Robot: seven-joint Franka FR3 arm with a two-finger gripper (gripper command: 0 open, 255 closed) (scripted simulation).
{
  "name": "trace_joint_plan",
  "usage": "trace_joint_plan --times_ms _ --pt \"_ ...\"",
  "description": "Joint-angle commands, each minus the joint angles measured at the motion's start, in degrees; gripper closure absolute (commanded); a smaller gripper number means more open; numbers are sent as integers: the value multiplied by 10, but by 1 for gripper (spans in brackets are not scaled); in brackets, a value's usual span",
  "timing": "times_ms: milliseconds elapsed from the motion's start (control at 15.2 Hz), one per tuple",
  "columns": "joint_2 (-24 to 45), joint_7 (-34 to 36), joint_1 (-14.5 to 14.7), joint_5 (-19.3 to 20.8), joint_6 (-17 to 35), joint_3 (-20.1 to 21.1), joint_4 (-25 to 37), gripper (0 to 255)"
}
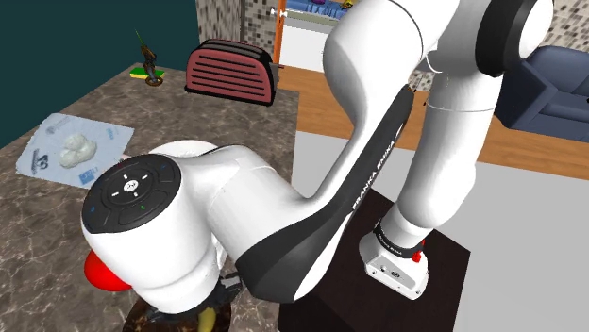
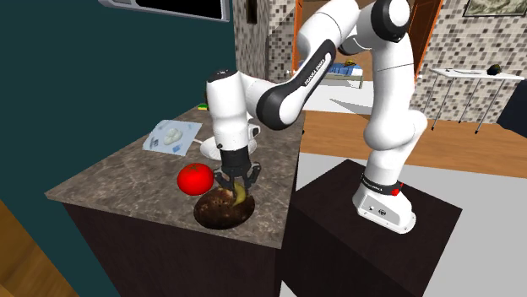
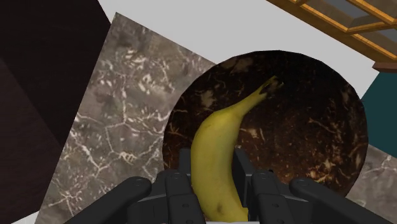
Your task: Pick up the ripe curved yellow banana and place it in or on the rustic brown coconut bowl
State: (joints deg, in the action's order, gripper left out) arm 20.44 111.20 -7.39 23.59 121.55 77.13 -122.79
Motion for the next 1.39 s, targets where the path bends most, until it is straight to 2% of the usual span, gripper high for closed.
trace_joint_plan --times_ms 0,396,528,594,1320 --pt "-10 -9 -18 -13 -11 20 5 255" --pt "-33 -29 -72 -45 -47 78 24 255" --pt "-5 -23 8 -24 -80 9 83 255" --pt "7 -21 31 -15 -93 -10 105 255" --pt "52 14 81 40 -31 -70 67 255"
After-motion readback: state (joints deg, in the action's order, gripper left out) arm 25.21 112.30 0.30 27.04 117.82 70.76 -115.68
